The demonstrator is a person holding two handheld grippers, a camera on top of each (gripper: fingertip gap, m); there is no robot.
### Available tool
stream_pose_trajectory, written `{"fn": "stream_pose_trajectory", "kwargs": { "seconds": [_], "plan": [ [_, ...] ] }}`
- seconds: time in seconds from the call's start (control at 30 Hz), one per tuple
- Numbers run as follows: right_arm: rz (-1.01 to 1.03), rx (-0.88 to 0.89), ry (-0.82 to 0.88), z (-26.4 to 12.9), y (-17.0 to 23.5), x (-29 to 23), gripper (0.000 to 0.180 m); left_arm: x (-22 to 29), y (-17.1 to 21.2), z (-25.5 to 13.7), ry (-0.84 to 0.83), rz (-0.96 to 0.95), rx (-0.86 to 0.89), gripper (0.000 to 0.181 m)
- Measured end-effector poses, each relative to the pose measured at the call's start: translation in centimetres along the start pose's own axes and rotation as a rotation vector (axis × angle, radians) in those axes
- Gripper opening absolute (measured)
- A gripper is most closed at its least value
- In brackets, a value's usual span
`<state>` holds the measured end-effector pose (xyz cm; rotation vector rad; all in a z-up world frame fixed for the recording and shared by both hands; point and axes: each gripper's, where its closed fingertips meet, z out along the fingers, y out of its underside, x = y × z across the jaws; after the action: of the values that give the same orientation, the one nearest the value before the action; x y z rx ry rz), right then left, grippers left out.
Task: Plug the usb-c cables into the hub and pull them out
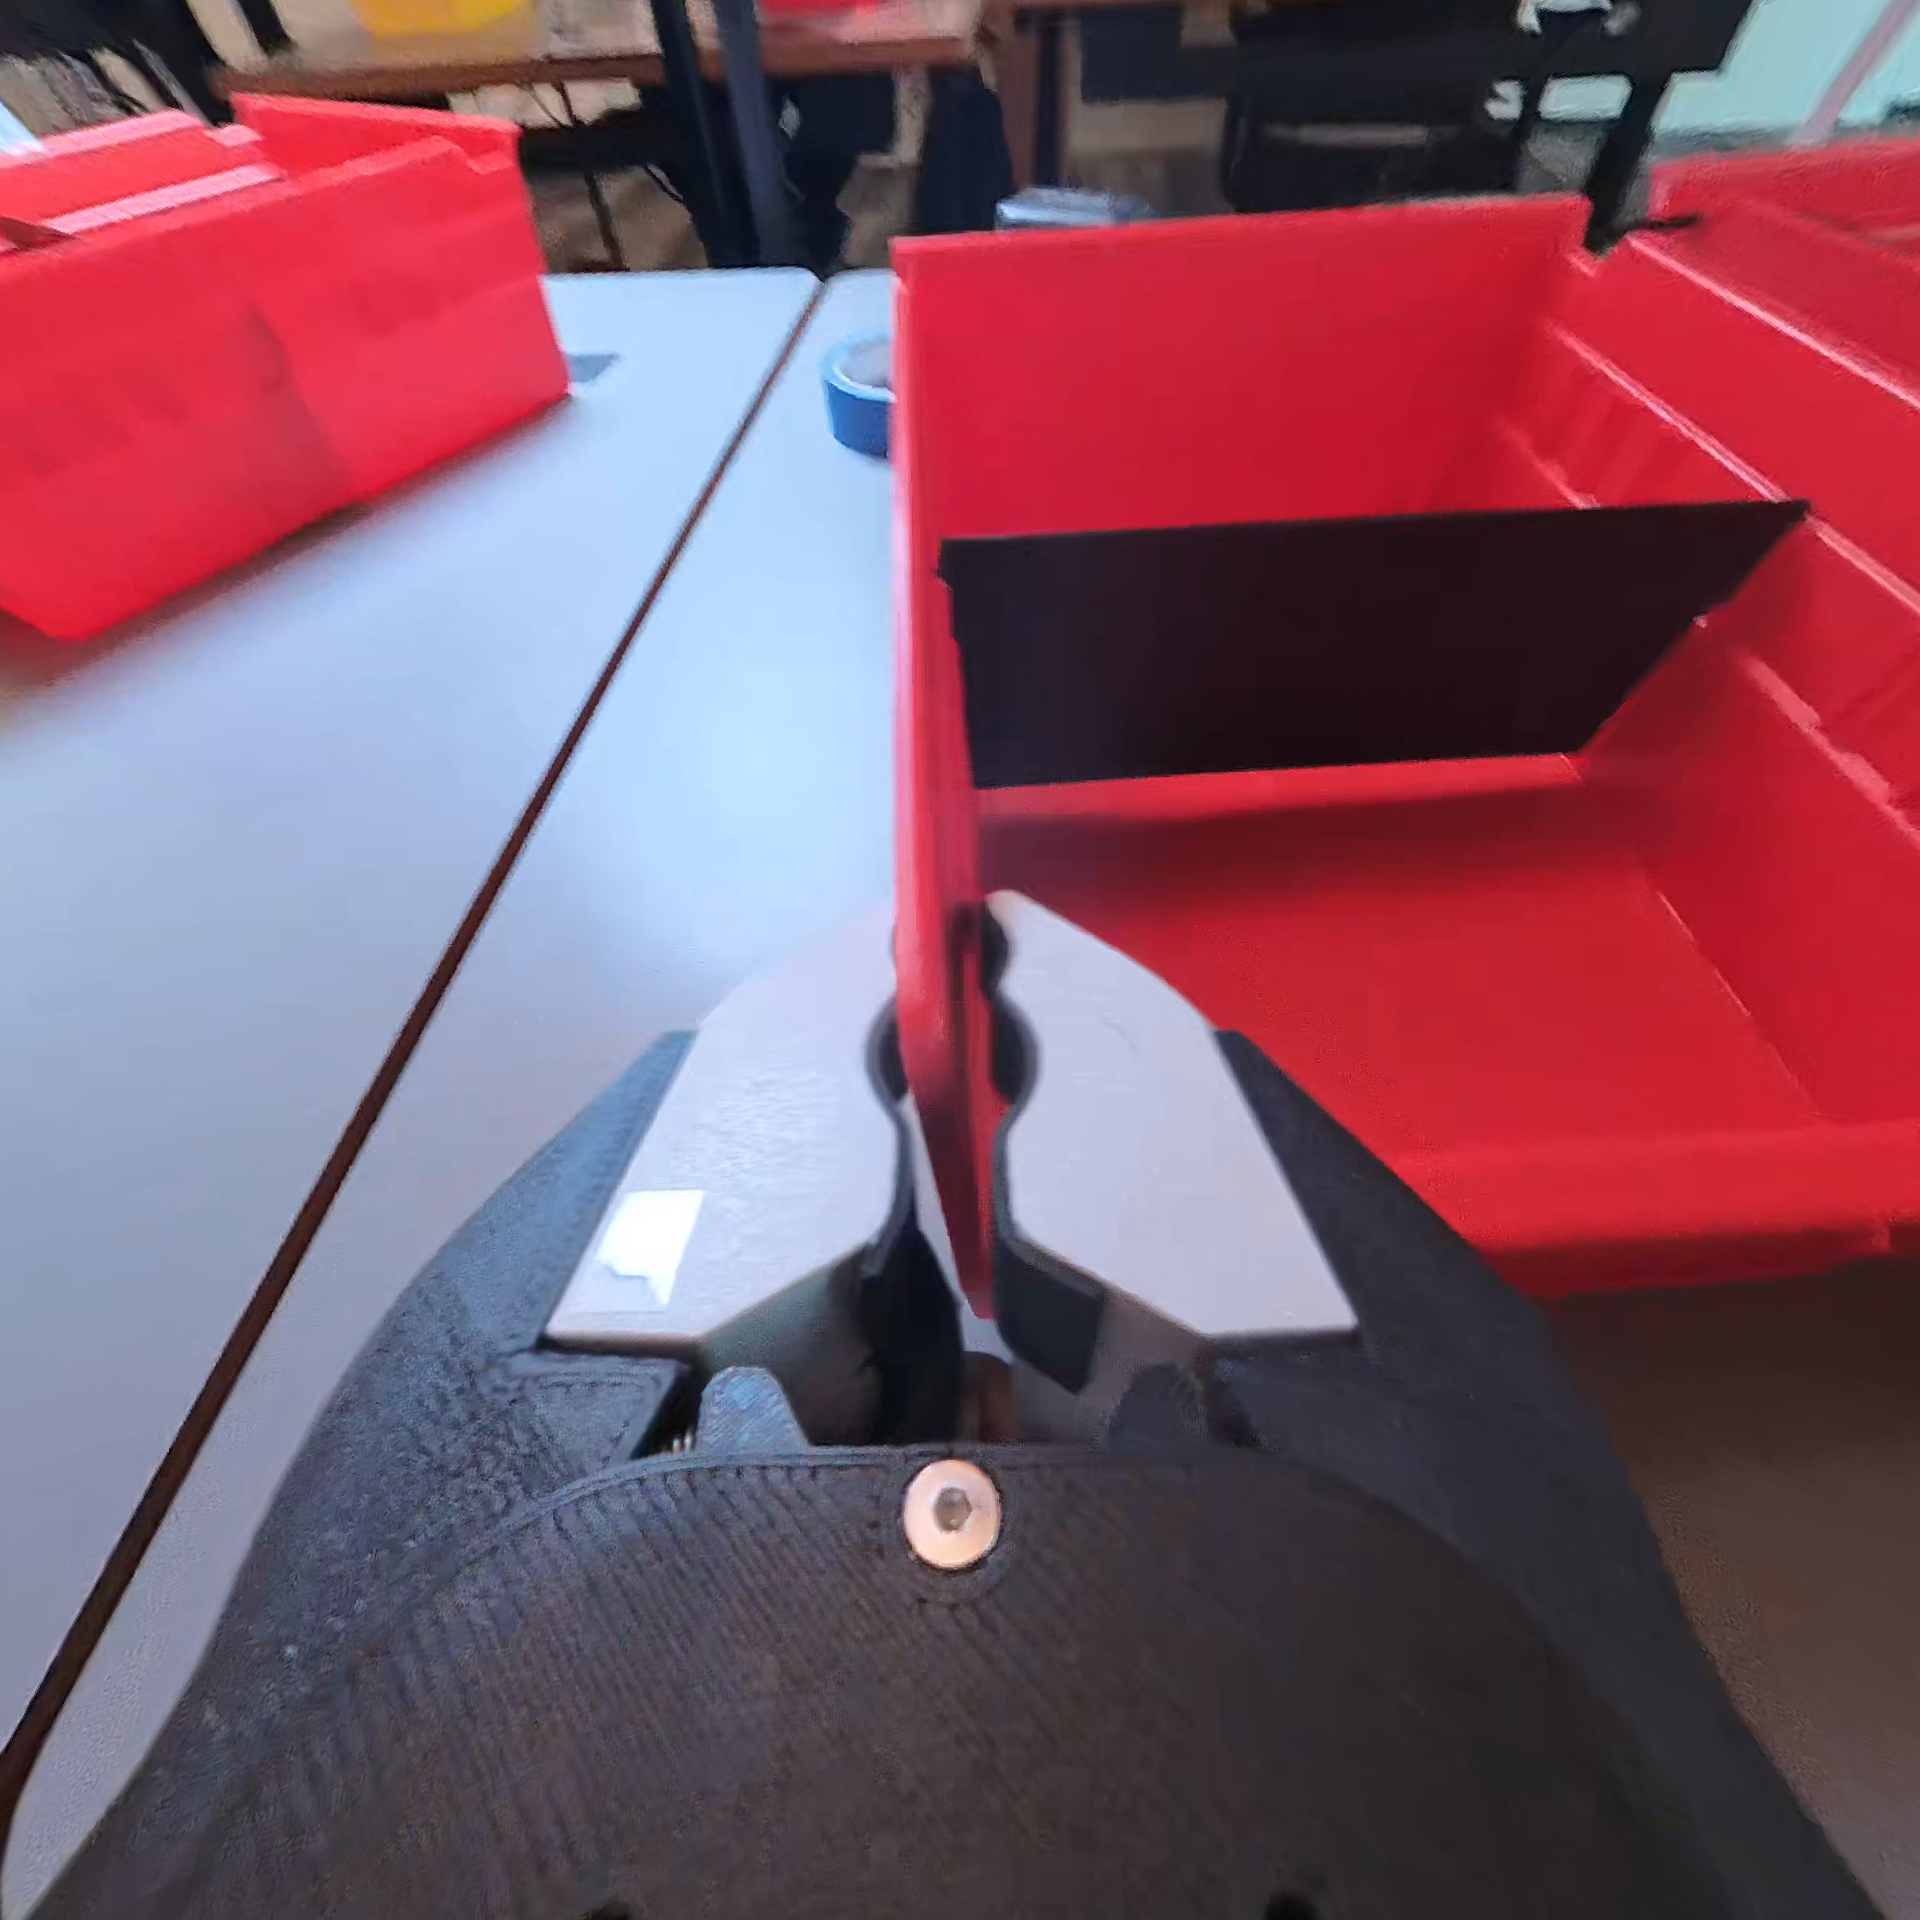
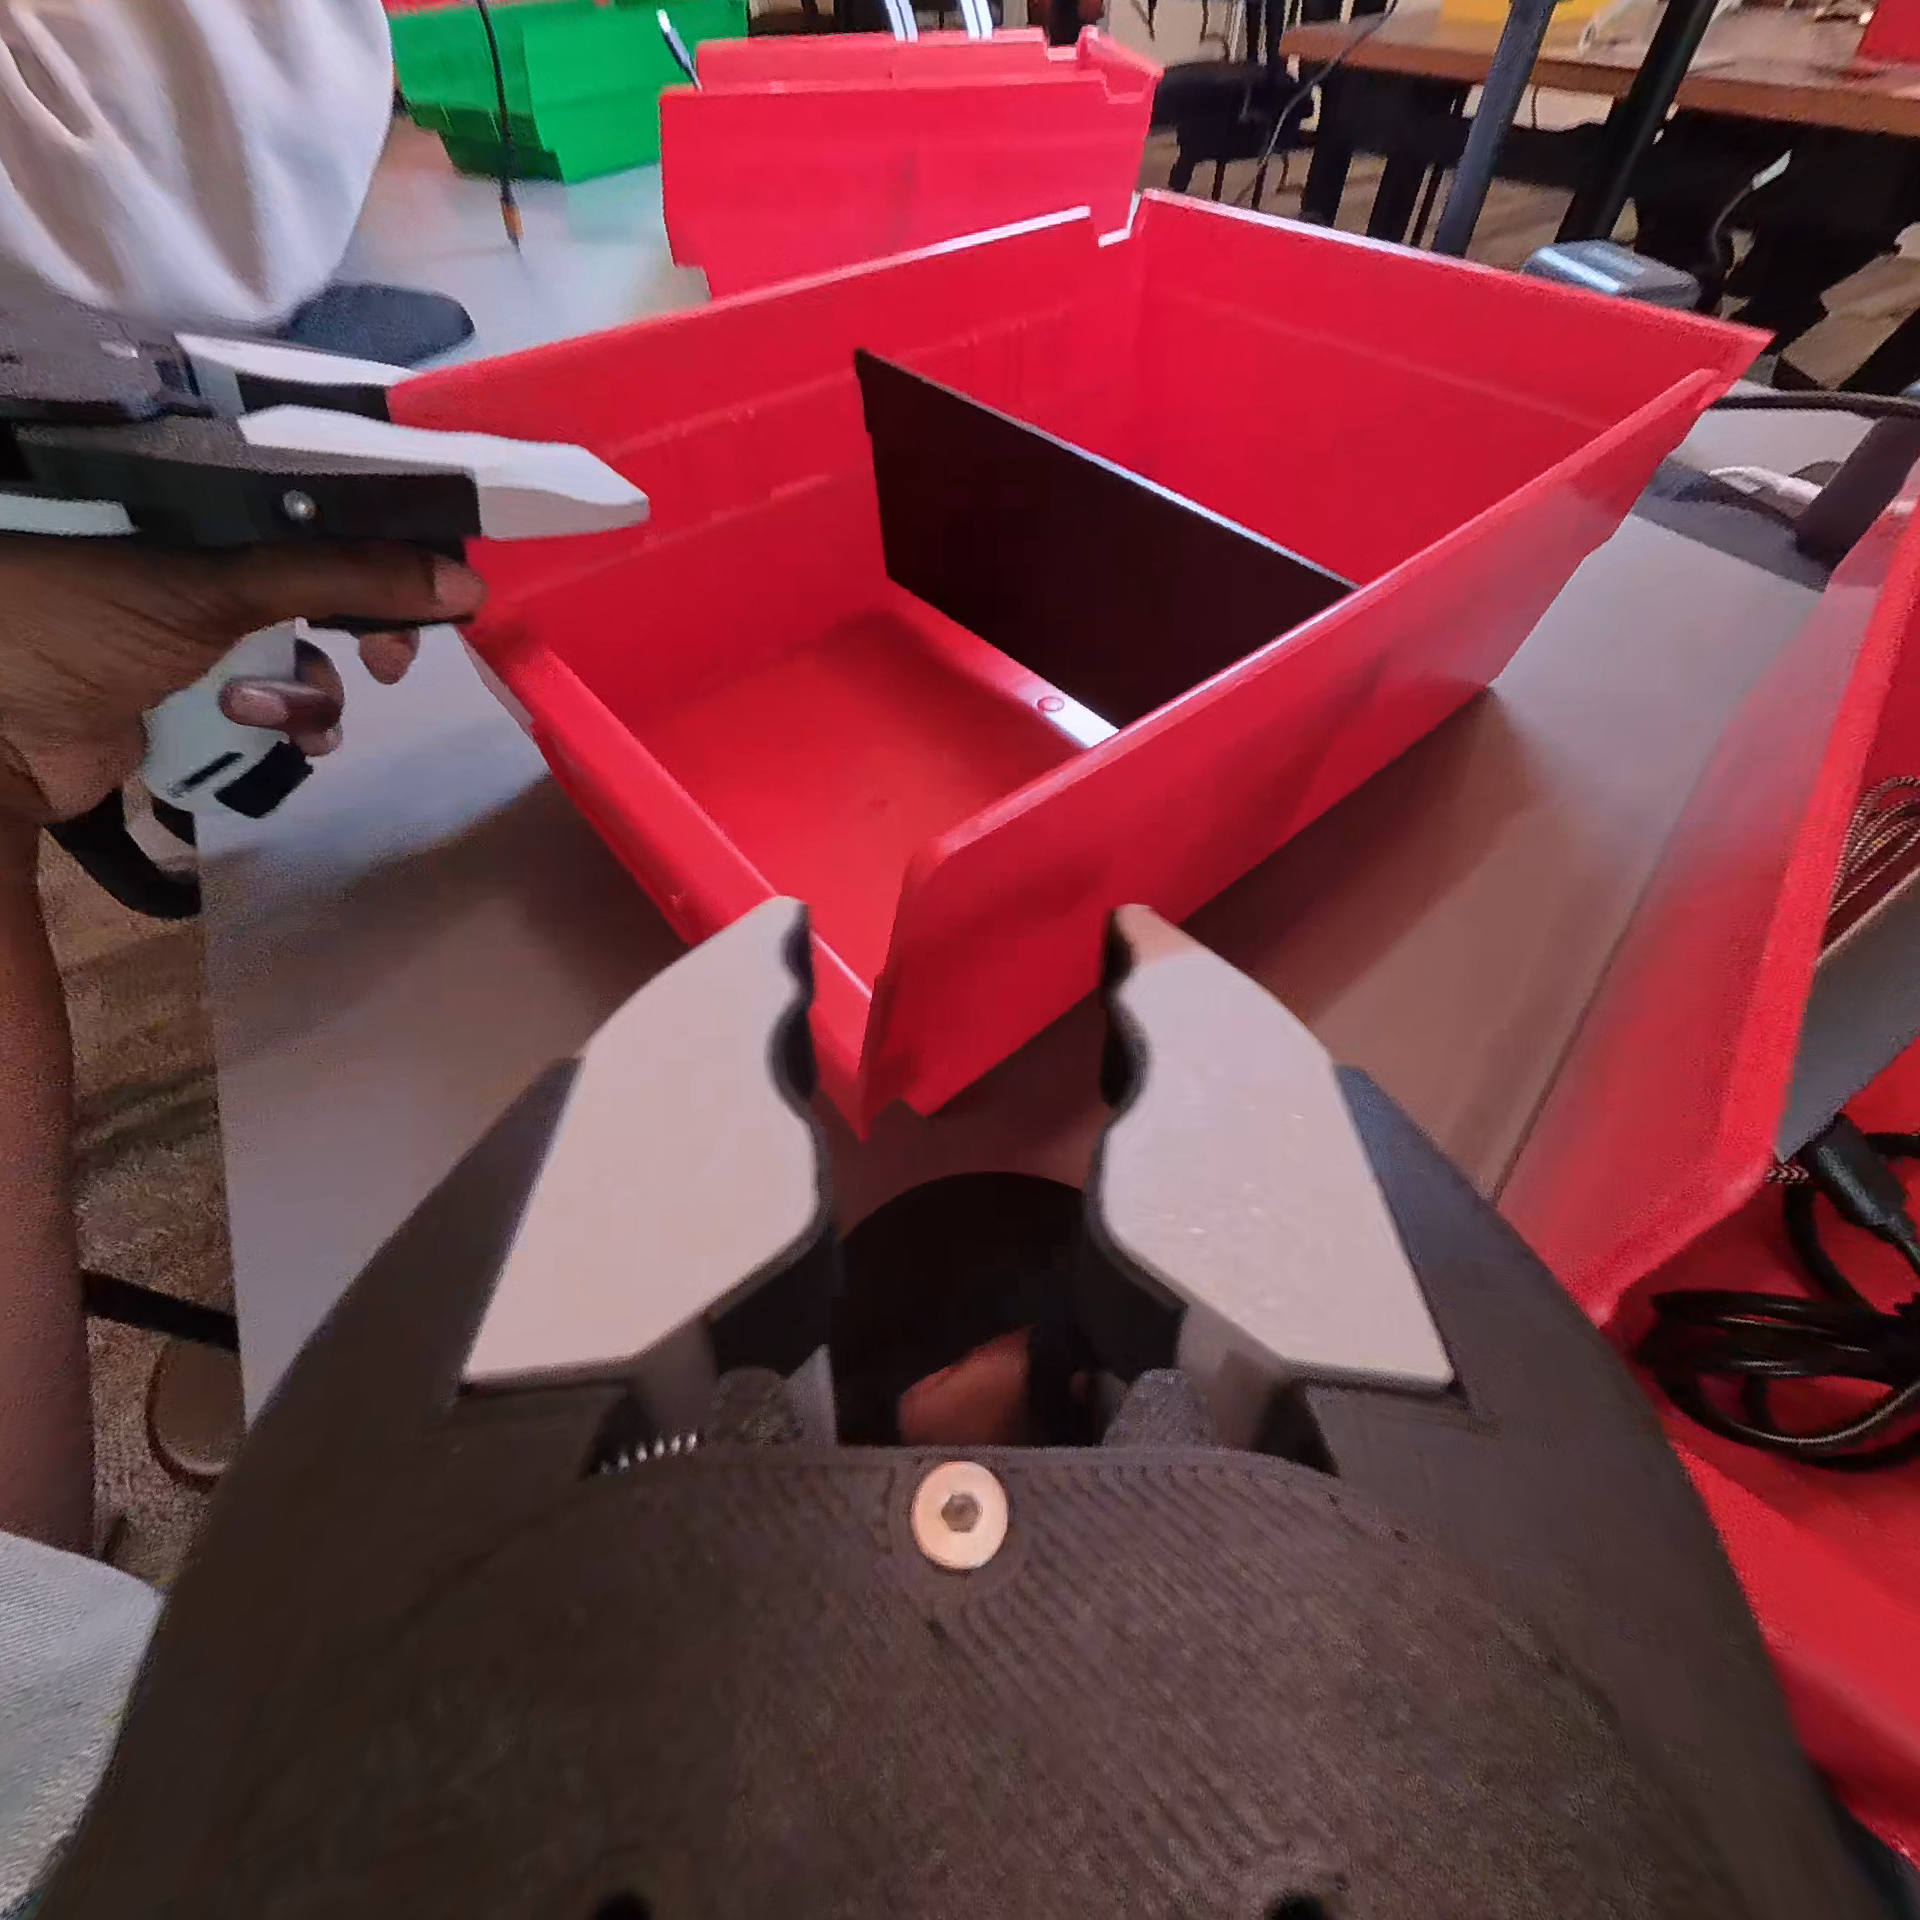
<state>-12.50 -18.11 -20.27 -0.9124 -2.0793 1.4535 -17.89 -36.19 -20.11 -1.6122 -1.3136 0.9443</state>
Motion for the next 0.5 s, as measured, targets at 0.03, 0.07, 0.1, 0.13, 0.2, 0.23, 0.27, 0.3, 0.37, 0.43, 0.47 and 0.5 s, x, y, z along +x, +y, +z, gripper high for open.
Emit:
{"fn": "stream_pose_trajectory", "kwargs": {
  "seconds": [0.03, 0.07, 0.1, 0.13, 0.2, 0.23, 0.27, 0.3, 0.37, 0.43, 0.47, 0.5],
  "plan": [
    [-0.011, -0.016, 0.013, 0.1, 0.2, 0.1, 0.032, 0.1, 0.0, -0.1, 0.001, -0.005, -0.022, 0.007],
    [-0.021, -0.019, 0.045, 0.2, 0.1, 0.4, 0.029, 0.3, -0.1, -0.3, 0.008, -0.002, -0.037, 0.006],
    [-0.033, -0.013, 0.075, 0.1, 0.0, 0.7, 0.026, 0.5, -0.5, -0.7, 0.010, 0.012, -0.039, 0.005],
    [-0.049, 0.007, 0.096, -0.1, -0.3, 0.9, 0.023, 0.5, -1.1, -1.4, 0.004, 0.043, -0.015, 0.005],
    [-0.113, 0.079, 0.133, -0.7, -1.4, 1.1, 0.019, 0.9, -3.4, -3.2, -0.013, 0.090, 0.074, 0.006],
    [-0.172, 0.116, 0.170, -1.1, -2.0, 1.2, 0.017, 1.2, -4.4, -4.1, -0.026, 0.104, 0.091, 0.007],
    [-0.228, 0.151, 0.204, -1.6, -2.6, 1.2, 0.016, 1.3, -5.2, -5.0, -0.063, 0.139, 0.096, 0.007],
    [-0.268, 0.196, 0.226, -2.2, -3.4, 1.1, 0.016, 1.5, -6.1, -6.0, -0.096, 0.178, 0.117, 0.006],
    [-0.314, 0.291, 0.259, -3.9, -5.3, 1.1, 0.015, 2.4, -8.6, -8.1, -0.121, 0.216, 0.226, 0.007],
    [-0.359, 0.396, 0.304, -6.4, -7.5, 1.5, 0.014, 4.0, -11.6, -10.1, -0.113, 0.227, 0.378, 0.007],
    [-0.388, 0.445, 0.339, -7.9, -8.7, 1.9, 0.014, 5.1, -13.2, -11.1, -0.101, 0.225, 0.465, 0.007],
    [-0.415, 0.491, 0.378, -9.6, -9.7, 2.4, 0.015, 6.5, -14.7, -11.9, -0.078, 0.220, 0.550, 0.007]
  ]
}}
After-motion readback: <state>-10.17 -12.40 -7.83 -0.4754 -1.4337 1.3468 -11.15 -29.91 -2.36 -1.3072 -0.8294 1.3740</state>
